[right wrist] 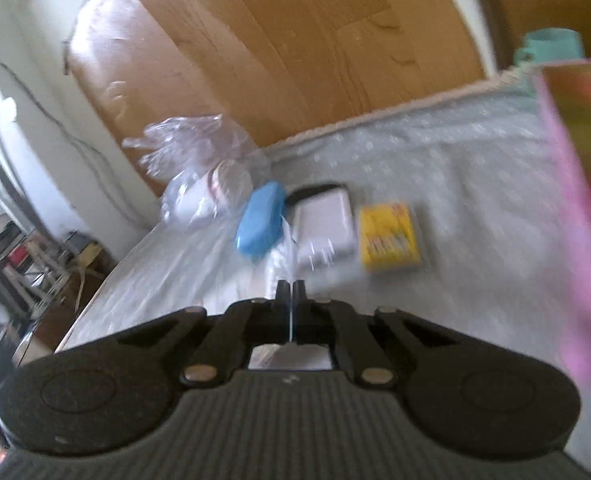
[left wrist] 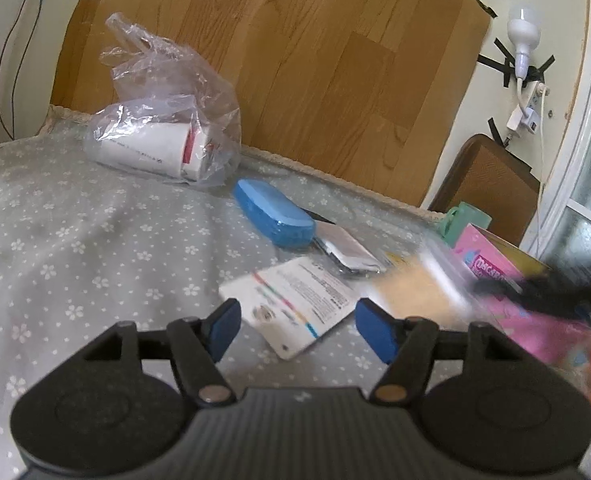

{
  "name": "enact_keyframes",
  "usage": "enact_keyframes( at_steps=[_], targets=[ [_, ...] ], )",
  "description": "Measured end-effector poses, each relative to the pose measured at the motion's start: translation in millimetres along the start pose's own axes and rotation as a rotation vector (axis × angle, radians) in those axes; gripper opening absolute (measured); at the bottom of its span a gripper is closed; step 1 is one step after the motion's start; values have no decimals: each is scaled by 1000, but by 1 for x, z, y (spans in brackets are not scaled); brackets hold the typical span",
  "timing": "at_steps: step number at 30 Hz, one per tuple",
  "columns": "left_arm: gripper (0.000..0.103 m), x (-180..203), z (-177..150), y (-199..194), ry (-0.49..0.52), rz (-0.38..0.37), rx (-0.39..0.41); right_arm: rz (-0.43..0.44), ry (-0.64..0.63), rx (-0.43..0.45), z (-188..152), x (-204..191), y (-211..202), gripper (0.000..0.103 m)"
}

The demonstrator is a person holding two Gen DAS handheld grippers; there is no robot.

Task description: Organize soft objects

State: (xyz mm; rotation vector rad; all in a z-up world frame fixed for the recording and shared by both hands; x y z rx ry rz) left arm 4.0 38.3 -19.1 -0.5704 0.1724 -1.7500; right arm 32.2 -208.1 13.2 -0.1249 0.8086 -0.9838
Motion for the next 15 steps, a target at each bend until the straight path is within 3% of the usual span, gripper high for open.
enact_keyframes(
  at_steps=[3,6,9,12,15],
  targets=[
    [65,4,0,1,13,-49,-34,-20,22,3,-41,18,-45,4],
    [65,17,-2,0,36,-88,-64,-78,-16,16,-76,31,-83,16],
    [65,42,-7,0,11,-184,-131,-99,-50,35,-99,36,-110,75],
    [65,78,-16,4,49,-249,-235,-140,-184,84,-108,21,-112,78],
    [65,108,-27,9,103,-272,-342,-159,-328,44,-109,9,-92,78]
  ],
)
Point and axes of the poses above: each gripper's, at about its wrist camera, not at the fingertips, and y roughly the way its jaws point, x to its right, z to its top, the point moved 5 cm from there along y, roughly the way its jaws point, and after that the axes turned 3 degrees about y, right-handed, at the moved point
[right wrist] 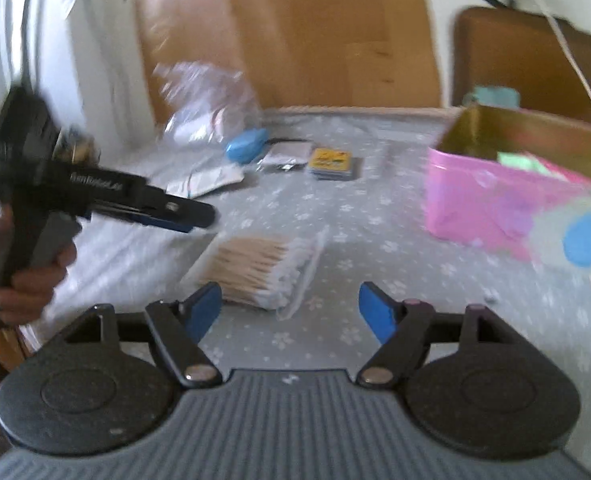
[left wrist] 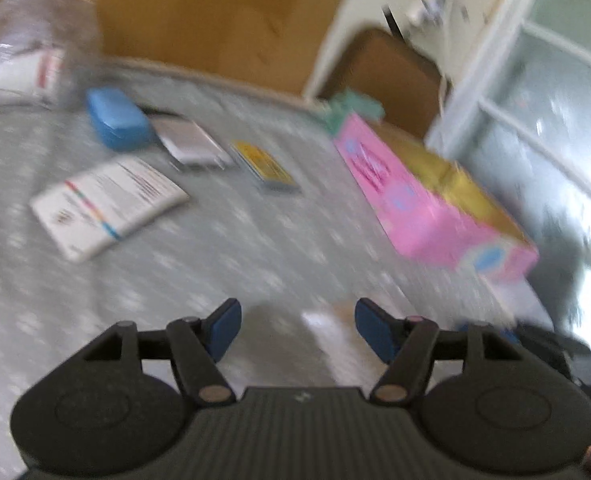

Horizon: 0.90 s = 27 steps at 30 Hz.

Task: Organize soft objects
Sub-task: 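Carry the cotton-swab bag into the pink tin and release it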

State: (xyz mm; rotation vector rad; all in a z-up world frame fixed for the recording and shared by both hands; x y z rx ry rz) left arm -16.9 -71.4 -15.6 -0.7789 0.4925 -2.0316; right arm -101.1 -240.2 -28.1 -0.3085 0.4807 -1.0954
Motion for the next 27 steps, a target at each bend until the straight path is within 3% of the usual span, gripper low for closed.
enact_keyframes(
  at_steps=[3,5,7,9,12,16,19,21,23,25,27],
  targets=[
    [64,16,-8,13,-23,-51,-73,13,-106,-57,0,-4,24,78],
    [61,26,-13,19,-5,-76,-72,23,-141,-98,-2,-1,37,77],
    [52,36,-14,23,30,-60,-70,45,-182,-82,-2,-3,44,58],
    [50,38,-7,23,18,-55,-61,42,-191,-67,1,-7,48,52],
    [49,53,19,16,59,-89,-20,-23,-182,11,10,-4,43,49],
    [49,98,59,18,185,-134,54,-101,-128,180,39,20,16,49],
    [49,136,86,39,261,-163,86,-201,-107,283,55,43,4,49],
    [50,152,98,59,284,-172,85,-247,-48,305,61,62,-4,49],
    [57,167,111,83,321,-153,104,-283,10,317,66,85,-6,49],
    [76,177,122,111,380,-82,125,-317,47,325,78,108,3,52],
    [71,174,129,134,365,5,105,-423,41,328,96,139,21,56]
  ],
)
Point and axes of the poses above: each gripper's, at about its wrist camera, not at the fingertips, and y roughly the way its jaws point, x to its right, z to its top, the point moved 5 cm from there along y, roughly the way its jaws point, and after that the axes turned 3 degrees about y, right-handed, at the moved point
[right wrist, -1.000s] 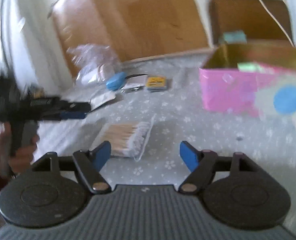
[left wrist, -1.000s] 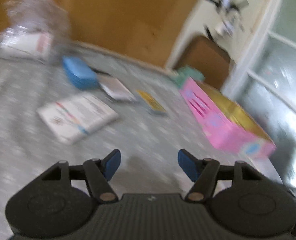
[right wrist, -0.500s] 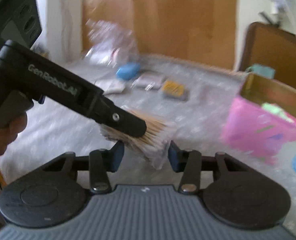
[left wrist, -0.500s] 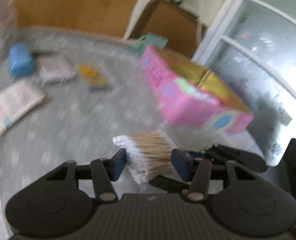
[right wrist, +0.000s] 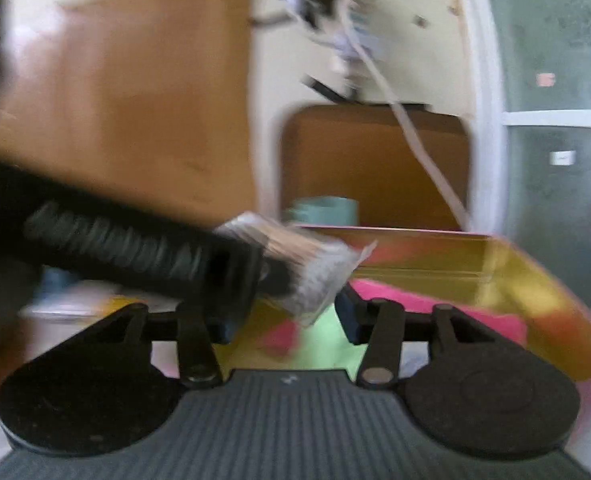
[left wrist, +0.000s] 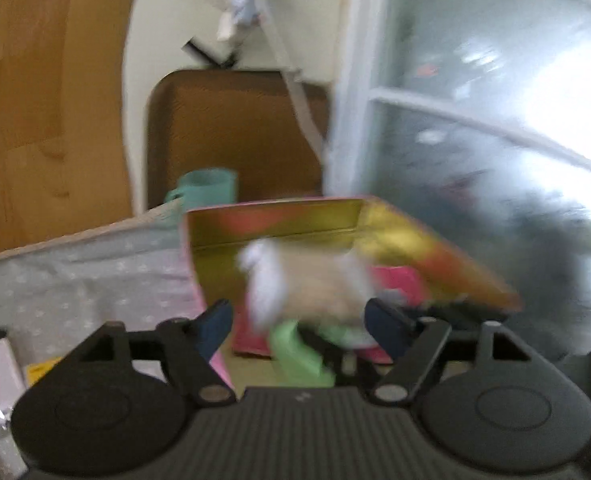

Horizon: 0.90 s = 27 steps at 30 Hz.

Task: Organize soft objects
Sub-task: 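Carry the cotton-swab bag into the pink tin and release it, then grasp the yellow card pack with the right gripper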

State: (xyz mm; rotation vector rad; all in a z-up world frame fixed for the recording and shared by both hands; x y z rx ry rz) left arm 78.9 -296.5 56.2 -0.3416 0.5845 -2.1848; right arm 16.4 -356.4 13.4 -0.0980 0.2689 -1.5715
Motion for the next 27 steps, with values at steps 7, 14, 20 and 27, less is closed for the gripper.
enact_keyframes(
  at_steps=[7,14,20,27],
  targets=[
    [71,-26,-42,-54,-45,-13,49,-81,111,-27,-14,41,3,61],
    [71,-89,-119,-102,-106,126,-31,-32,190,54,-18,19,-40,60],
    [71,-161,-170,-152,-167,349,-18,183,66,42,3,-56,-52,60],
    [67,-217,-189,-177,-406,358,57,336,-78,-186,-7,-160,17,62]
  ],
)
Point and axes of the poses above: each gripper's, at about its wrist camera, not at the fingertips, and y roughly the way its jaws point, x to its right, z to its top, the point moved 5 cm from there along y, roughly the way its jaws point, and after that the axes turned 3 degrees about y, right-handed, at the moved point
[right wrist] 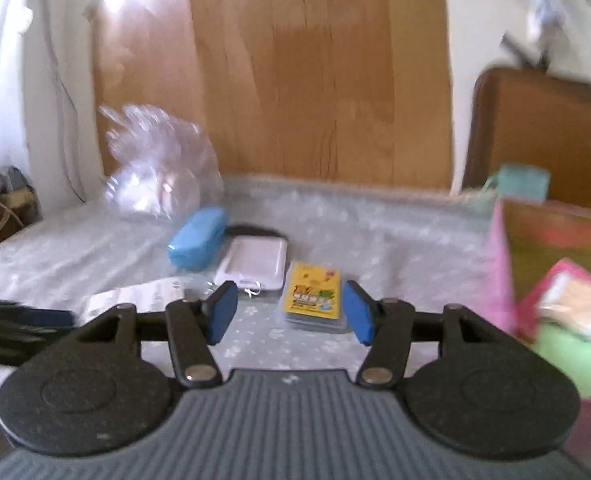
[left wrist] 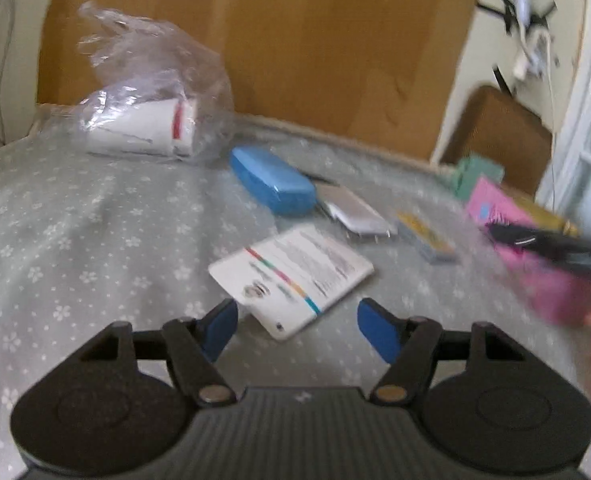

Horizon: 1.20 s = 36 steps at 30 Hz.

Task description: Organize soft objects

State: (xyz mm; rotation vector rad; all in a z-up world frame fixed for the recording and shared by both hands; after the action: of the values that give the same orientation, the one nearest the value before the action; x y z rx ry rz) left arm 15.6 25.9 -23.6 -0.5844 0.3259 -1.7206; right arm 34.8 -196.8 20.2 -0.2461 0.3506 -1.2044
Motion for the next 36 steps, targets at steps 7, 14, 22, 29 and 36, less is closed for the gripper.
enact_keyframes(
  at_steps=[7,14,22,29,36],
  targets=[
    [68,-1,3,-4,-16,-46,35,-91,214,-182,-5,30,95,58],
    [73,2,0,-8,-27,-43,56,9,191,-177,-42,17,15,58],
    [72,10,-1,0,0,-74,-6,-48,177,-106,-93,20,-90,58],
    [65,68,-3,-15,28,-234,-107,-67,142,-88,-98,13,-95,65],
    [61,169,-23,14,86,-439,-367,-59,105,-69,-106,14,-102,59]
  ],
)
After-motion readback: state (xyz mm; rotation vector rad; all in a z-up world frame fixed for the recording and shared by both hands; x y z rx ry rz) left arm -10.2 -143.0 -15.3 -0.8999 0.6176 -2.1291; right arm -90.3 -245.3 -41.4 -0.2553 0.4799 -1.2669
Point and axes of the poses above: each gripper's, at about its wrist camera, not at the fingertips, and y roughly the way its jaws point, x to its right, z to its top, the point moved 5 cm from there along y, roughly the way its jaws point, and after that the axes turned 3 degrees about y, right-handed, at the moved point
